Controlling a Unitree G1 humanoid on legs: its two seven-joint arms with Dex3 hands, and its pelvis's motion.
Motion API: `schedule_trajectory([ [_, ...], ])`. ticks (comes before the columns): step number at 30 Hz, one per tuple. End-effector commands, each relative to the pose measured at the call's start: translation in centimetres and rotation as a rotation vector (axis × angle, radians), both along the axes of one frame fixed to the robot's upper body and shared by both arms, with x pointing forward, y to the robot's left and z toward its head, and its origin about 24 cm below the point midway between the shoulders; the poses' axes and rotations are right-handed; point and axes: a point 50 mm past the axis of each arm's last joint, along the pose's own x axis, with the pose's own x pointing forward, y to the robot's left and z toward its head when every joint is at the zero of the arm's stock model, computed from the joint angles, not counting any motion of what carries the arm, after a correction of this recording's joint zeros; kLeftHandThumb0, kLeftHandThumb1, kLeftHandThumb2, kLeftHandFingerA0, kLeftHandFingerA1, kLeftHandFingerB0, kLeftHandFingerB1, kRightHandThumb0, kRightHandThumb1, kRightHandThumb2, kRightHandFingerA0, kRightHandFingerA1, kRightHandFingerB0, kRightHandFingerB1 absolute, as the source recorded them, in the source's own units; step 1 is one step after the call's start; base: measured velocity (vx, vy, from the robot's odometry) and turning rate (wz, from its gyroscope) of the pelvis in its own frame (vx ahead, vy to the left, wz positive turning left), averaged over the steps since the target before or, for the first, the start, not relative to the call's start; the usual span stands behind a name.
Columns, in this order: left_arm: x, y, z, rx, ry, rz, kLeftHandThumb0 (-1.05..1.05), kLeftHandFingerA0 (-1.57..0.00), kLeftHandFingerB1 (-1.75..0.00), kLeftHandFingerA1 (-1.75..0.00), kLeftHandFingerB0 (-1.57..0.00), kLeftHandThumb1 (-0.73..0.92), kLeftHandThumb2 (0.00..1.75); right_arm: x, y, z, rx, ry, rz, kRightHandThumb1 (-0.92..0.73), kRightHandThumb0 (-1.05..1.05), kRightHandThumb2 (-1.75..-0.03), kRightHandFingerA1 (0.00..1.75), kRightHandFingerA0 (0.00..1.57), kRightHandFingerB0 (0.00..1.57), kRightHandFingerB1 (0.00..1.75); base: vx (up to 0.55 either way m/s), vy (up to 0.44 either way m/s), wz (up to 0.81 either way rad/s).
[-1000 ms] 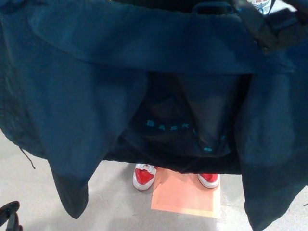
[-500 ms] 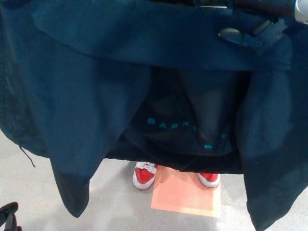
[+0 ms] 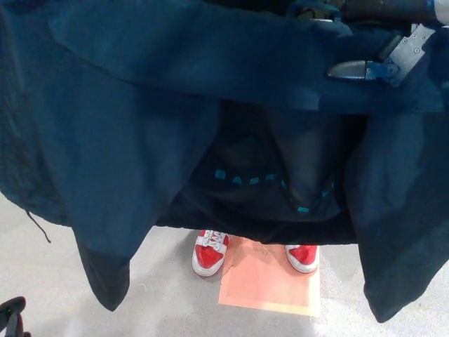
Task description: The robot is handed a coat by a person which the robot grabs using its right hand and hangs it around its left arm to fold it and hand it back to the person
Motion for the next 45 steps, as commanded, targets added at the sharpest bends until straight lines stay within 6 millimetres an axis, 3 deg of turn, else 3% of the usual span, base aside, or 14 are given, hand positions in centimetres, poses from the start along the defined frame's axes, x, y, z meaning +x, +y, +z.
schedule_trajectory([
  [1,-0.8,0.4,0.0,-0.006,-0.008,0.004,-0.76,-0.09,-0.25,-0.28,-0.07,0.92,0.74,0.2,1.6,0.7,-0.158,0.032,-0.011,-0.56,-1.02,-0.69,0.27,0.05,0.00,0.16,0.00,0.000,0.00],
  [4,-0.9,0.5,0.0,-0.003,0.000,-0.017,-0.83,-0.06,-0.26,-0.29,-0.06,0.83,1.14,0.4,2.7,0.6,-0.252,-0.030,0.006,-0.57,-0.92,-0.96,0.09,0.00,0.01,0.12,0.00,0.000,0.00],
  [8,-0.7,0.5,0.2,0.001,-0.012,-0.019,-0.82,-0.07,-0.29,-0.31,-0.06,0.82,1.12,0.9,3.9,-0.1,-0.334,-0.057,0.022,-0.64,-1.01,-0.99,0.24,0.03,0.13,0.11,0.00,0.000,0.00],
  [11,-0.6,0.4,0.2,-0.011,-0.023,0.001,-0.72,-0.08,-0.26,-0.29,-0.06,0.92,0.74,1.3,4.7,-1.4,-0.350,-0.075,0.017,-0.19,-0.40,-0.89,0.47,0.01,0.00,0.46,0.00,0.000,0.00],
  [13,-0.4,0.3,0.3,-0.009,-0.025,-0.001,-0.80,-0.07,-0.29,-0.34,-0.07,0.81,1.11,1.7,5.3,-2.2,-0.331,-0.082,-0.010,-0.57,-1.05,-0.94,0.47,0.38,0.32,0.38,0.00,0.000,0.00],
  [21,0.2,0.3,0.5,-0.012,-0.026,-0.008,-0.78,-0.06,-0.28,-0.31,-0.06,0.82,1.12,1.9,6.0,-4.0,-0.295,-0.361,0.040,-0.80,-0.78,-0.65,0.98,1.23,0.91,0.51,0.00,0.000,0.00],
  [26,0.3,0.4,0.6,-0.007,-0.029,-0.017,-0.79,-0.06,-0.30,-0.32,-0.06,0.82,1.12,2.1,5.1,-5.8,-0.178,-0.369,0.026,-0.77,-0.40,-1.13,0.71,0.82,0.55,0.61,0.00,0.000,0.00],
  [29,0.2,0.3,0.6,-0.015,-0.024,-0.023,-0.79,-0.07,-0.30,-0.33,-0.07,0.83,1.12,2.1,4.4,-6.6,-0.065,-0.356,-0.009,-0.92,-0.36,-0.68,0.49,0.76,0.68,0.48,0.00,0.000,0.00],
  [32,-0.2,0.3,0.4,-0.009,-0.017,-0.023,-0.71,-0.09,-0.27,-0.31,-0.06,0.92,0.75,2.0,4.0,-7.4,0.132,-0.433,-0.015,-0.87,-0.36,-0.65,0.95,0.80,0.66,0.63,0.00,0.000,0.00],
  [38,-0.5,0.2,0.2,-0.016,-0.023,-0.014,-0.71,-0.09,-0.27,-0.32,-0.06,0.92,0.74,2.2,3.6,-7.1,0.252,-0.566,-0.048,-0.89,-0.33,-0.66,0.80,1.10,0.92,0.89,0.00,0.000,0.00],
  [39,-0.6,0.2,0.2,-0.022,-0.021,-0.009,-0.72,-0.05,-0.35,-0.44,-0.03,0.76,1.10,2.2,3.4,-6.8,0.289,-0.591,-0.057,-0.88,-0.35,-0.71,1.52,0.92,0.75,1.37,0.00,0.000,0.00],
  [41,-0.7,0.2,0.1,-0.024,-0.017,-0.009,-0.71,-0.05,-0.35,-0.44,-0.03,0.76,1.10,2.2,3.2,-6.5,0.356,-0.615,-0.091,-0.86,-0.40,-0.72,1.66,0.88,0.76,1.48,0.00,0.000,0.00],
  [43,-0.9,0.2,0.0,-0.019,-0.008,-0.017,-0.71,-0.05,-0.35,-0.44,-0.04,0.77,1.11,2.4,3.0,-6.2,0.358,-0.674,-0.113,-0.88,-0.36,-0.65,1.03,0.94,0.84,0.90,0.00,0.000,0.00],
  [45,-0.9,0.2,0.1,-0.018,-0.011,-0.023,-0.69,-0.10,-0.26,-0.32,-0.06,0.92,0.75,2.5,2.9,-5.9,0.390,-0.721,-0.119,-0.85,-0.33,-0.65,1.22,0.94,0.78,1.01,0.00,0.000,0.00],
])
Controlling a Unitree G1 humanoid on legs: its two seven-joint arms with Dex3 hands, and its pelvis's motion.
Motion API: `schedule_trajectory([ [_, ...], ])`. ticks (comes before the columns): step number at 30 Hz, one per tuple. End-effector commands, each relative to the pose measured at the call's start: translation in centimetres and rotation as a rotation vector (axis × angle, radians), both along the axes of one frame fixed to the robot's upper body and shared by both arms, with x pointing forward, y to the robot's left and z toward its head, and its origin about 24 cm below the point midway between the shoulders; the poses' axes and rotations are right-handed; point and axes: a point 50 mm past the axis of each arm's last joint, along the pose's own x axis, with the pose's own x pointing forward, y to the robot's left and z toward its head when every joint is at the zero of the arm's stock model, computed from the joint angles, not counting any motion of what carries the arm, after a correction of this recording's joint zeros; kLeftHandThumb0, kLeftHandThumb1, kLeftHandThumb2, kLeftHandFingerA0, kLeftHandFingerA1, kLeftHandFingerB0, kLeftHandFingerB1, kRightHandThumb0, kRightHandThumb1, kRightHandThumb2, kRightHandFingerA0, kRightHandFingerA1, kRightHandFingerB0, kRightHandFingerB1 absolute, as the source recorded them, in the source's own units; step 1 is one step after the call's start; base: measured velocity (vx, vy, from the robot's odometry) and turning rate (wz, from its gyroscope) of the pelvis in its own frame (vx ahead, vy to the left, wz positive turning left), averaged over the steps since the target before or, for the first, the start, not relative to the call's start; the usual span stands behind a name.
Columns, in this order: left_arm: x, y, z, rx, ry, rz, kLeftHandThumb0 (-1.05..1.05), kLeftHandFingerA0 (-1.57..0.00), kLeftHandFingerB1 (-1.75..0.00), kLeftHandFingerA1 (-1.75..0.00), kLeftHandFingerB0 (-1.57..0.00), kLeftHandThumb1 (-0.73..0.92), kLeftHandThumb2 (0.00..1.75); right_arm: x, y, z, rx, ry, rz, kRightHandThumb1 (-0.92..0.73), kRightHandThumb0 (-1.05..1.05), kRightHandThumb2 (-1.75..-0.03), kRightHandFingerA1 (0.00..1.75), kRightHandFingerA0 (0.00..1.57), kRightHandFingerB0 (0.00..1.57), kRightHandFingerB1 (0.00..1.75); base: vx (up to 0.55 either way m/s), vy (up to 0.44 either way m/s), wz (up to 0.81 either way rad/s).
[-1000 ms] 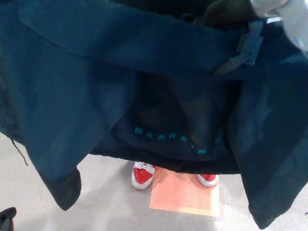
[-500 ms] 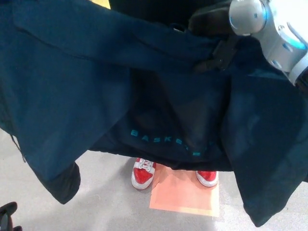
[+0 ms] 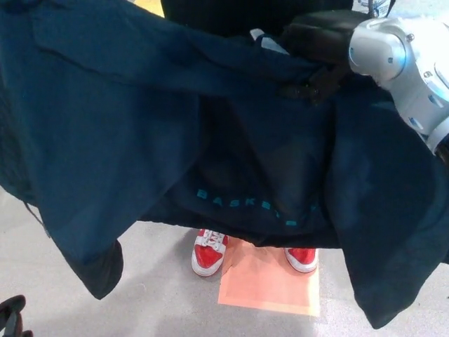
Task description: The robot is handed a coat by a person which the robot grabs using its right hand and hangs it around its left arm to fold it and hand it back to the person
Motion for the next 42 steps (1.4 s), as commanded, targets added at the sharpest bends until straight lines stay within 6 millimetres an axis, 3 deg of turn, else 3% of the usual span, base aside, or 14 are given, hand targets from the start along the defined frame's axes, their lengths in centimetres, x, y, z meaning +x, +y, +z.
schedule_trajectory([
  [1,-0.9,0.3,-0.1,-0.006,0.004,-0.002,-0.69,-0.10,-0.26,-0.32,-0.06,0.92,0.75,0.2,-0.9,-0.2,0.372,-0.389,-0.023,-0.85,-0.33,-0.65,1.22,0.94,0.78,1.01,0.00,0.000,0.00],
  [6,-0.7,0.1,0.0,-0.006,-0.016,-0.024,-0.70,-0.05,-0.38,-0.44,-0.04,0.77,1.11,0.8,-1.1,2.5,0.431,-0.430,-0.061,-0.85,-0.36,-0.69,1.45,0.99,0.80,1.34,0.00,0.000,0.00],
  [7,-0.7,0.0,0.0,-0.007,-0.015,-0.025,-0.70,-0.09,-0.28,-0.32,-0.06,0.91,0.76,1.0,-1.1,3.9,0.409,-0.439,-0.067,-0.88,-0.36,-0.65,0.86,1.08,0.92,0.85,0.00,0.000,0.00],
  [11,-0.7,-0.2,-0.1,-0.013,-0.023,-0.025,-0.70,-0.07,-0.41,-0.45,-0.05,0.77,1.09,1.1,-0.5,6.9,0.370,-0.502,-0.075,-0.87,-0.38,-0.66,0.73,1.04,0.92,0.66,0.00,0.000,0.00],
  [12,-0.6,-0.3,-0.1,-0.012,-0.027,-0.028,-0.77,-0.06,-0.40,-0.44,-0.02,0.81,1.10,1.0,-0.3,7.9,0.371,-0.525,-0.074,-0.85,-0.36,-0.65,1.13,0.93,0.86,0.84,0.00,0.000,0.00],
  [14,-0.6,-0.3,0.0,-0.009,-0.030,-0.038,-0.75,-0.08,-0.40,-0.45,-0.06,0.80,1.09,0.9,0.0,9.0,0.395,-0.544,-0.067,-0.85,-0.36,-0.65,1.09,1.04,0.91,0.88,0.00,0.000,0.00],
  [15,-0.7,-0.3,0.0,0.006,-0.026,-0.054,-0.76,-0.10,-0.40,-0.45,-0.05,0.80,1.11,0.9,0.1,9.9,0.411,-0.557,-0.063,-0.84,-0.36,-0.65,1.66,0.82,0.69,1.37,0.00,0.000,0.00],
  [17,-0.5,-0.4,0.1,-0.007,-0.034,-0.066,-0.77,-0.10,-0.40,-0.46,-0.03,0.80,1.11,0.5,0.4,12.8,0.418,-0.634,-0.063,-0.66,-0.34,-1.05,1.17,1.02,0.78,0.93,0.00,0.000,0.00],
  [20,-0.2,-0.3,0.3,-0.007,-0.033,-0.065,-0.76,-0.12,-0.39,-0.46,-0.01,0.80,1.11,0.3,0.3,14.1,0.404,-0.675,-0.067,-0.84,-0.35,-0.65,0.77,1.13,0.93,0.65,0.00,0.000,0.00],
  [29,0.9,-0.3,0.9,-0.020,-0.062,-0.030,-0.36,0.00,-0.48,-0.47,0.00,0.54,1.11,-0.9,0.2,18.9,0.442,-0.817,-0.130,-0.87,-0.37,-0.66,1.11,1.04,0.90,0.86,0.00,0.000,0.00],
  [34,1.3,-0.5,1.4,0.029,-0.074,-0.104,-0.35,0.00,-0.48,-0.47,0.00,0.57,1.13,-1.4,0.8,19.8,0.440,-0.895,-0.127,-0.85,-0.37,-0.70,1.69,0.87,0.72,1.32,0.00,0.000,0.00],
  [40,1.7,-0.7,1.9,0.004,-0.107,-0.135,-0.34,0.00,-0.47,-0.48,0.00,0.59,1.14,-1.9,1.5,20.7,0.441,-0.967,-0.130,-0.84,-0.39,-0.71,1.59,0.88,0.79,0.96,0.00,0.000,0.00],
  [41,1.7,-0.7,2.0,-0.006,-0.109,-0.142,-0.73,-0.15,-0.30,-0.33,-0.11,0.92,0.73,-2.0,1.6,20.9,0.438,-0.977,-0.127,-0.84,-0.38,-0.71,1.63,0.86,0.76,1.10,0.00,0.000,0.00],
  [42,1.8,-0.6,2.0,-0.014,-0.111,-0.144,-0.35,0.00,-0.47,-0.48,0.00,0.56,1.12,-2.1,1.7,21.1,0.441,-0.980,-0.128,-0.84,-0.38,-0.71,1.68,0.85,0.75,1.18,0.00,0.000,0.00],
])
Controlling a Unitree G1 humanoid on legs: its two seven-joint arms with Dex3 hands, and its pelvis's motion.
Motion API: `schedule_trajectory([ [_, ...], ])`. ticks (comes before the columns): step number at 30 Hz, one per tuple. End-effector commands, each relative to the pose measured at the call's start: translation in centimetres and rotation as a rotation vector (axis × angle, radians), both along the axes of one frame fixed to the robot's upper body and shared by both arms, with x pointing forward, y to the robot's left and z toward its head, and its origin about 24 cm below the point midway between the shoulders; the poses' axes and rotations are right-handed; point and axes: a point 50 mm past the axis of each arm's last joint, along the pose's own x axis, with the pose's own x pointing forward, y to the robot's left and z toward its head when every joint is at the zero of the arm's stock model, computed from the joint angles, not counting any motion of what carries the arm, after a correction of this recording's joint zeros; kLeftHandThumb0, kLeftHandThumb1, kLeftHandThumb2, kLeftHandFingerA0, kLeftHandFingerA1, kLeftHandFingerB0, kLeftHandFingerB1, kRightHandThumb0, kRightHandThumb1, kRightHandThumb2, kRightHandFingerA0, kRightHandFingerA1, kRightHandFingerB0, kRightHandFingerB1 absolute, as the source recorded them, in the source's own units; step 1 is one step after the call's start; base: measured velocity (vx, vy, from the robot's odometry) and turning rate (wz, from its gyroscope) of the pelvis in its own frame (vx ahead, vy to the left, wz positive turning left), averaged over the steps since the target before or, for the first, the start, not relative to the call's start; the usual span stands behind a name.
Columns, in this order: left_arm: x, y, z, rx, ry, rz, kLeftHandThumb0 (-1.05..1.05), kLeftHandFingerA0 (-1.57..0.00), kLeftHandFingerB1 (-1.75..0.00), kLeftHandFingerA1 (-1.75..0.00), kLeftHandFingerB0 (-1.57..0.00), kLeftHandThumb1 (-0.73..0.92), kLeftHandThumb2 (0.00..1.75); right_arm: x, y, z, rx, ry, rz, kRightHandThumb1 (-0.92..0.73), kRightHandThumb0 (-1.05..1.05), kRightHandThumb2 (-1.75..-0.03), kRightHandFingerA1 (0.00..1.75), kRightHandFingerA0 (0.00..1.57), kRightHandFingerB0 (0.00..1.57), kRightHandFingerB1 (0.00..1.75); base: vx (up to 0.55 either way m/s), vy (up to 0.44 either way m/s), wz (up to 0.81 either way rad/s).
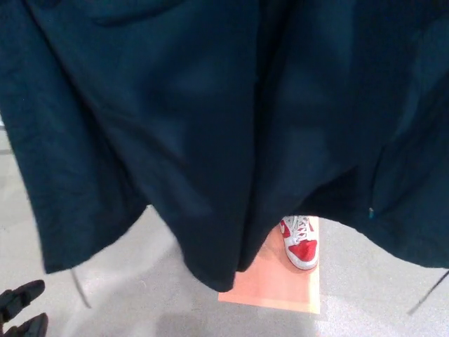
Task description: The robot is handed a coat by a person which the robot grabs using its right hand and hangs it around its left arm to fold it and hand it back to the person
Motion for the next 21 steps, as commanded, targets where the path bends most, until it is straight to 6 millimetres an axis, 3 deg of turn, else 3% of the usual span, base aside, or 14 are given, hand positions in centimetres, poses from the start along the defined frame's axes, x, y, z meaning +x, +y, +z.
schedule_trajectory([
  [1,0.4,0.6,1.1,-0.021,-0.040,-0.042,-0.35,0.00,-0.47,-0.47,0.00,0.56,1.12,-2.6,2.1,5.0,0.046,-0.287,0.019,-0.84,-0.36,-0.71,1.64,0.86,0.74,1.18,0.00,0.000,0.00],
  [7,0.8,0.3,1.7,-0.053,-0.068,-0.061,-0.35,0.00,-0.48,-0.47,0.00,0.57,1.13,-3.0,2.3,5.9,0.042,-0.301,0.000,-0.84,-0.38,-0.69,1.48,0.88,0.76,0.94,0.00,0.000,0.00],
  [8,0.7,0.2,1.8,-0.061,-0.076,-0.076,-0.35,0.00,-0.47,-0.47,0.00,0.57,1.13,-3.1,2.5,6.1,0.039,-0.297,-0.002,-0.70,-0.40,-1.05,1.19,0.97,0.77,0.90,0.00,0.000,0.00],
  [9,0.7,0.2,1.9,-0.061,-0.077,-0.090,-0.35,0.00,-0.47,-0.47,0.00,0.55,1.12,-3.1,2.6,6.3,0.039,-0.296,0.002,-0.83,-0.37,-0.69,1.49,0.89,0.76,1.01,0.00,0.000,0.00],
  [10,0.8,0.2,2.0,-0.061,-0.078,-0.099,-0.36,0.00,-0.47,-0.47,0.00,0.54,1.11,-3.2,2.7,6.3,0.032,-0.303,0.004,-0.83,-0.33,-0.70,1.56,0.87,0.74,1.12,0.00,0.000,0.00],
  [14,0.9,-0.1,2.6,-0.093,-0.094,-0.183,-0.36,0.00,-0.48,-0.48,0.00,0.54,1.11,-3.4,3.0,6.6,0.031,-0.307,0.022,-0.82,-0.31,-0.70,1.60,0.86,0.75,1.18,0.00,0.000,0.00],
  [15,0.9,-0.2,2.8,-0.104,-0.101,-0.198,-0.36,0.00,-0.48,-0.48,0.00,0.54,1.12,-3.4,3.1,6.6,0.035,-0.301,0.025,-0.83,-0.33,-0.70,1.59,0.86,0.76,1.15,0.00,0.000,0.00],
  [16,1.0,-0.3,3.0,-0.115,-0.111,-0.217,-0.36,0.00,-0.47,-0.48,0.00,0.54,1.12,-3.4,3.2,6.6,0.035,-0.295,0.025,-0.83,-0.37,-0.68,1.47,0.89,0.77,1.06,0.00,0.000,0.00],
  [18,1.0,-0.8,3.6,-0.126,-0.149,-0.279,-0.36,0.00,-0.47,-0.48,0.00,0.54,1.12,-3.5,3.4,6.6,0.029,-0.294,0.023,-0.84,-0.40,-0.69,1.40,0.91,0.77,1.04,0.00,0.000,0.00],
  [20,0.9,-1.4,4.3,-0.164,-0.180,-0.328,-0.36,0.00,-0.48,-0.48,0.00,0.54,1.12,-3.6,3.6,6.7,0.026,-0.296,0.025,-0.84,-0.37,-0.71,1.61,0.86,0.76,1.20,0.00,0.000,0.00],
  [21,0.9,-1.6,4.6,-0.171,-0.195,-0.354,-0.36,0.00,-0.48,-0.48,0.00,0.54,1.12,-3.6,3.7,6.8,0.026,-0.298,0.025,-0.84,-0.37,-0.71,1.61,0.86,0.76,1.20,0.00,0.000,0.00],
])
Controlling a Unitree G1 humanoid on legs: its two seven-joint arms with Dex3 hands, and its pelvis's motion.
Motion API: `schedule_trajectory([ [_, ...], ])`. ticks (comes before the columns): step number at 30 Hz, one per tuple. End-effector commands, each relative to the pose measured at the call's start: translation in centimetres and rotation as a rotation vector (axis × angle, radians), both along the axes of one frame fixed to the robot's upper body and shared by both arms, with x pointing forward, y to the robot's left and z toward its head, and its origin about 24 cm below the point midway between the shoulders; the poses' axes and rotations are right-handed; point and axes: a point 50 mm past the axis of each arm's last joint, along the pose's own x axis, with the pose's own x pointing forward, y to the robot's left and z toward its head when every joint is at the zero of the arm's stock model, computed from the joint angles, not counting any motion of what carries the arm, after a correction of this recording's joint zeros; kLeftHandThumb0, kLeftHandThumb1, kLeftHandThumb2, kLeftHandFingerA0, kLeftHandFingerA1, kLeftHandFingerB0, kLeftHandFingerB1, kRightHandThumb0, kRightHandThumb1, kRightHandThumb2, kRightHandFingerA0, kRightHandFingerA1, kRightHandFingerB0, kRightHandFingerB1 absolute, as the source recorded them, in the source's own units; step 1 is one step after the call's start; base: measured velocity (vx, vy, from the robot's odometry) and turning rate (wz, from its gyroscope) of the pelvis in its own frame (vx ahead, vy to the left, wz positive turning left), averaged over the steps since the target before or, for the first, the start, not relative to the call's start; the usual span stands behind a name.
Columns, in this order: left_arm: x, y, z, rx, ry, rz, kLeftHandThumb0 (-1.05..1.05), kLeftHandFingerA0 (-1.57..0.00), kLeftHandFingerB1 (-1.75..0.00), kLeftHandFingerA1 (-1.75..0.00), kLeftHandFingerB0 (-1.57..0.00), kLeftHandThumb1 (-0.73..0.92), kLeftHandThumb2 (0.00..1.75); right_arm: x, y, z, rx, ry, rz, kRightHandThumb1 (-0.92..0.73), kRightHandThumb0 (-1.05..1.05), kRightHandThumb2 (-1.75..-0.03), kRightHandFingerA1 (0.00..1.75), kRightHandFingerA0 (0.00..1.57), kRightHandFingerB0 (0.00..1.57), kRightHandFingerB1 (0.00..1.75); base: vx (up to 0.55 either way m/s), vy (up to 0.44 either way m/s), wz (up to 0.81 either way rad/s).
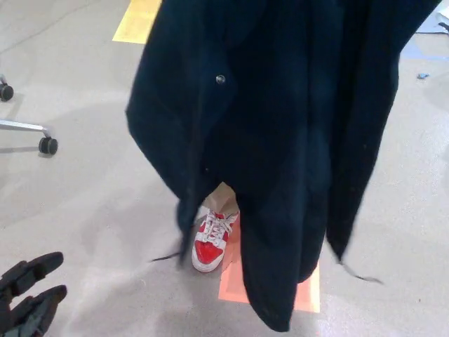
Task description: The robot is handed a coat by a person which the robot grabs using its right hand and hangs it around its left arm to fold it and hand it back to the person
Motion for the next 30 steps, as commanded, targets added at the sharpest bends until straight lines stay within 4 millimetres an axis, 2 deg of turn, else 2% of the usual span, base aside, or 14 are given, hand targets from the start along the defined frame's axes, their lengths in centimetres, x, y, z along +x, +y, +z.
schedule_trajectory([
  [1,-0.5,-1.0,1.6,-0.092,-0.053,-0.163,-0.36,0.00,-0.48,-0.48,0.00,0.54,1.11,-1.8,1.4,2.8,0.019,-0.120,0.037,-0.83,-0.36,-0.70,1.66,0.85,0.73,1.27,0.00,0.000,0.00],
  [2,-0.6,-1.3,2.1,-0.109,-0.063,-0.209,-0.78,-0.10,-0.39,-0.43,-0.08,0.78,1.01,-2.0,1.6,3.0,0.020,-0.123,0.044,-0.85,-0.34,-0.65,1.67,0.84,0.68,1.29,0.00,0.000,0.00],
  [4,-0.8,-1.7,2.6,-0.127,-0.069,-0.263,-0.71,-0.12,-0.40,-0.48,0.00,0.72,1.09,-2.1,1.9,3.1,0.022,-0.131,0.054,-0.85,-0.34,-0.65,1.70,0.84,0.68,1.32,0.00,0.000,0.00],
  [5,-1.0,-1.9,2.7,-0.137,-0.071,-0.276,-0.36,0.00,-0.48,-0.48,0.00,0.54,1.12,-2.2,2.0,3.1,0.021,-0.131,0.058,-0.83,-0.33,-0.65,1.72,0.81,0.65,1.39,0.00,0.000,0.00],
  [13,-2.5,-5.3,4.8,-0.220,-0.065,-0.566,-0.38,0.00,-0.48,-0.48,0.00,0.47,1.09,-1.9,3.2,2.1,0.010,-0.079,0.096,-0.82,-0.35,-0.70,1.64,0.83,0.68,1.27,0.00,0.000,0.00],
  [14,-2.6,-5.9,5.2,-0.230,-0.063,-0.608,-0.84,-0.11,-0.38,-0.45,-0.05,0.73,1.04,-1.8,3.3,1.8,0.006,-0.073,0.103,-0.84,-0.35,-0.64,1.66,0.82,0.66,1.32,0.00,0.000,0.00],
  [15,-2.6,-6.2,5.5,-0.227,-0.068,-0.626,-0.81,-0.17,-0.27,-0.35,-0.09,0.92,0.70,-1.7,3.4,1.8,0.005,-0.071,0.107,-0.81,-0.34,-0.68,1.66,0.81,0.66,1.28,0.00,0.000,0.00],
  [18,-2.6,-7.2,6.0,-0.221,-0.091,-0.681,-0.82,-0.17,-0.29,-0.36,-0.09,0.92,0.71,-1.6,3.5,1.4,-0.007,-0.062,0.114,-0.83,-0.34,-0.64,1.68,0.81,0.65,1.32,0.00,0.000,0.00],
  [19,-2.5,-8.6,6.7,-0.192,-0.090,-0.728,-0.38,0.00,-0.48,-0.48,0.00,0.46,1.08,-1.5,3.7,1.0,-0.018,-0.053,0.117,-0.81,-0.37,-0.67,1.72,0.80,0.63,1.46,0.00,0.000,0.00],
  [24,-2.0,-11.3,7.4,-0.198,-0.093,-0.786,-0.39,0.00,-0.48,-0.48,0.00,0.44,1.07,-1.5,4.8,0.5,-0.024,-0.006,0.155,-0.82,-0.35,-0.65,1.73,0.80,0.63,1.35,0.00,0.000,0.00],
  [25,-1.8,-11.8,7.6,-0.187,-0.102,-0.801,-0.85,-0.17,-0.30,-0.35,-0.11,0.91,0.68,-1.6,5.2,0.4,-0.027,-0.001,0.174,-0.82,-0.33,-0.65,1.73,0.80,0.62,1.39,0.00,0.000,0.00],
  [26,-1.2,-12.9,7.7,-0.168,-0.117,-0.822,-0.85,-0.10,-0.36,-0.48,-0.01,0.73,1.10,-1.9,6.3,0.2,-0.040,0.019,0.204,-0.82,-0.38,-0.70,1.64,0.77,0.65,1.15,0.00,0.000,0.00],
  [28,-0.9,-13.7,8.0,-0.140,-0.139,-0.834,-0.78,-0.06,-0.37,-0.47,-0.03,0.72,1.11,-2.1,7.2,0.1,-0.054,0.021,0.232,-0.82,-0.35,-0.64,1.63,0.80,0.61,1.28,0.00,0.000,0.00],
  [30,-0.2,-15.0,8.2,-0.121,-0.149,-0.840,-0.84,-0.11,-0.36,-0.48,-0.03,0.75,1.10,-2.5,8.3,0.0,-0.053,0.047,0.276,-0.82,-0.39,-0.66,1.34,0.86,0.74,0.84,0.00,0.000,0.00],
])
